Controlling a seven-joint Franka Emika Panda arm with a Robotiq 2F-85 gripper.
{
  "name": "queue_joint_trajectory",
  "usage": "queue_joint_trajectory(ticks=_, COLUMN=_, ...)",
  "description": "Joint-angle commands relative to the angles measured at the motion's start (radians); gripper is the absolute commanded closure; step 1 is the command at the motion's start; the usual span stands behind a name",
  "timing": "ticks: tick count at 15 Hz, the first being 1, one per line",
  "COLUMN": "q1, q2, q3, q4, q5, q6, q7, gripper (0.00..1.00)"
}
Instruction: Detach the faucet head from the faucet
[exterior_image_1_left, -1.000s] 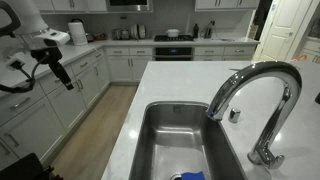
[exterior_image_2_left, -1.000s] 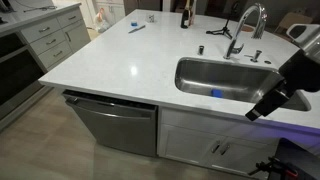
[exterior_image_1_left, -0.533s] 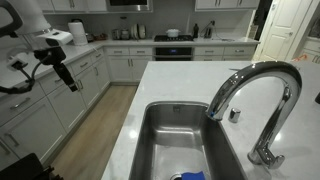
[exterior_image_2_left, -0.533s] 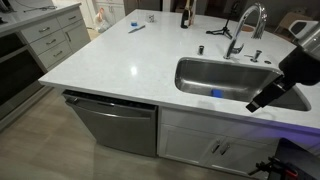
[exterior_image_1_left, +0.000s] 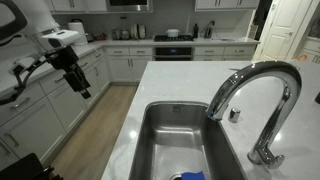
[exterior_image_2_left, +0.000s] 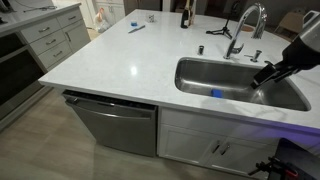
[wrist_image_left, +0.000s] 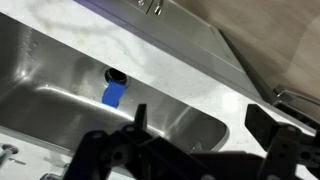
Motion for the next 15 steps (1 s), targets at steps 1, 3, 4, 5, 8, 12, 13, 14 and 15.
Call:
queue_joint_trajectory(ticks=1, q1=-0.075, q2=-0.030, q3=0.010, q4=-0.045, q5=-0.073, q6=0.037, q7=0.111, gripper=0.00)
queue_joint_trajectory(ticks=3, q1=-0.112, q2=-0.034, q3=0.007, q4=-0.059, q5=-0.107, q6=0.046, q7=0.161, gripper=0.00)
queue_joint_trajectory(ticks=4, q1=-0.131, q2=-0.037, q3=0.006, q4=-0.065, q5=-0.126, q6=0.052, q7=0.193, gripper=0.00)
queue_joint_trajectory(ticks=5, q1=-0.147, q2=-0.039, q3=0.002, q4=-0.069, q5=-0.143, q6=0.055, q7=0.215, gripper=0.00)
queue_joint_trajectory(ticks=8, q1=-0.198, q2=-0.044, q3=-0.013, q4=-0.078, q5=-0.207, q6=0.073, q7=0.286, gripper=0.00)
queue_joint_trajectory(ticks=12, q1=-0.282, q2=-0.029, q3=-0.019, q4=-0.074, q5=-0.353, q6=0.120, q7=0.394, gripper=0.00)
queue_joint_trajectory(ticks=13, q1=-0.304, q2=-0.023, q3=-0.019, q4=-0.069, q5=-0.399, q6=0.128, q7=0.423, gripper=0.00)
queue_joint_trajectory(ticks=14, q1=-0.331, q2=-0.017, q3=-0.014, q4=-0.066, q5=-0.454, q6=0.139, q7=0.466, gripper=0.00)
queue_joint_trajectory(ticks=15, q1=-0.349, q2=-0.010, q3=-0.015, q4=-0.060, q5=-0.503, q6=0.143, q7=0.503, gripper=0.00)
